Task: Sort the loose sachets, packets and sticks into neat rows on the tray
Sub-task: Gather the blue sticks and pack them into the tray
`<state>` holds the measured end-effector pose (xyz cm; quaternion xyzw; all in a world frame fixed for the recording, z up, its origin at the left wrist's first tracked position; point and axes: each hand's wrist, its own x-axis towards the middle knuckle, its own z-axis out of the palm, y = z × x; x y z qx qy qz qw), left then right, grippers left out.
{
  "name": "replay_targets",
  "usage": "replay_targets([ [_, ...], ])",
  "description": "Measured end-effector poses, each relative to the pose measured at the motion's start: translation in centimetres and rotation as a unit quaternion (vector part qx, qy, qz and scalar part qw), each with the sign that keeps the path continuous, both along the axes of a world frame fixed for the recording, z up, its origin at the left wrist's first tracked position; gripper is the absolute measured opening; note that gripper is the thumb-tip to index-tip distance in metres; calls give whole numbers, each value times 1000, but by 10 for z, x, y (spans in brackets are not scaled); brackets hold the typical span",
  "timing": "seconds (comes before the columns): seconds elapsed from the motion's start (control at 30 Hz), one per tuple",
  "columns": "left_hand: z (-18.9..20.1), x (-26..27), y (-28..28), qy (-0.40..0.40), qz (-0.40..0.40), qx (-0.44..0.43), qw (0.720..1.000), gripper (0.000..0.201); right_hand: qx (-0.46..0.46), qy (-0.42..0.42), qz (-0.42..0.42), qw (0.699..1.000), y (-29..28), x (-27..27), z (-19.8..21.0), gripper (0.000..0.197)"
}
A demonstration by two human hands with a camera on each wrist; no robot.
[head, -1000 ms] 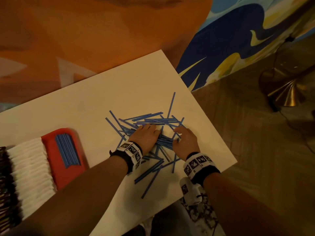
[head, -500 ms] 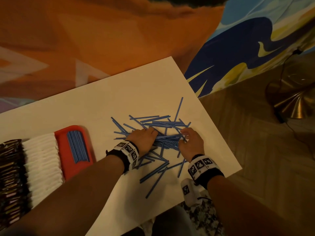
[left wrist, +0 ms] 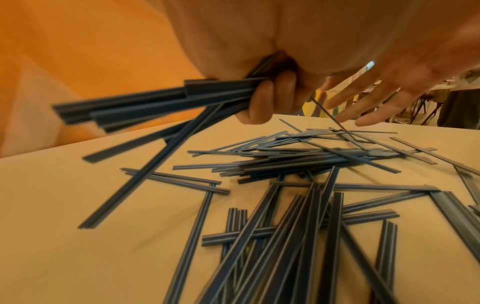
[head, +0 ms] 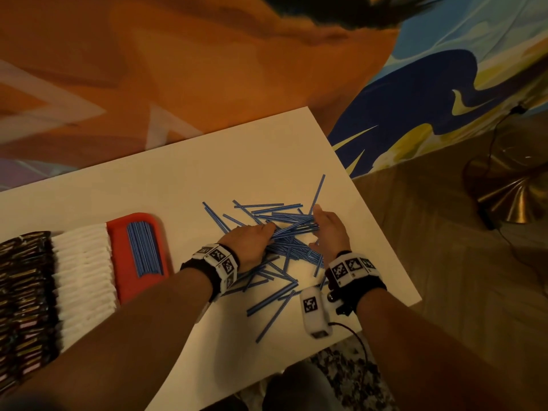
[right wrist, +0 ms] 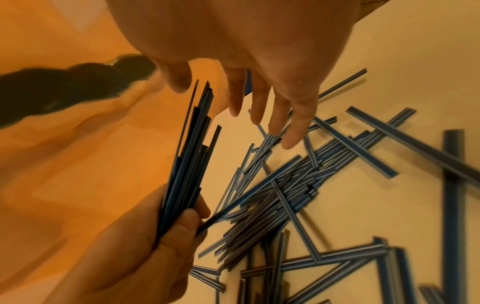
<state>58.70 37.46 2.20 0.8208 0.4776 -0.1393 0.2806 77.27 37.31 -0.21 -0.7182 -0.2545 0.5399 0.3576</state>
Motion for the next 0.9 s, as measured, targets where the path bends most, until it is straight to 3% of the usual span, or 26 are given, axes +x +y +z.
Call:
replay_targets([
  [0.07, 2, 0, -3, -17, 11, -4, 1000, 32, -12, 33, 5, 999, 5, -6, 3, 30],
  [0.2, 4, -3, -8, -62, 49, -22, 997, 29, 18, 44, 26, 999, 10, -16, 13, 10],
  [0.4, 16, -10, -6, -98, 126, -45, 986, 13, 95, -66, 121, 986, 21, -27, 28, 20],
  [0.67, 47, -27, -2, -194, 227, -27, 954, 14, 211, -206, 300, 907, 48, -64, 84, 18],
  [0.77, 61, -44, -3, -254, 266, -10, 930, 14, 233, -278, 365, 857, 55, -73, 111, 29],
  [0.83, 70, -55, -4, -294, 294, 10, 910, 16, 271, -331, 354, 832, 59, -76, 130, 40],
  [0.9, 81, -64, -6, -341, 327, 27, 881, 18, 285, -318, 298, 853, 61, -82, 148, 46],
])
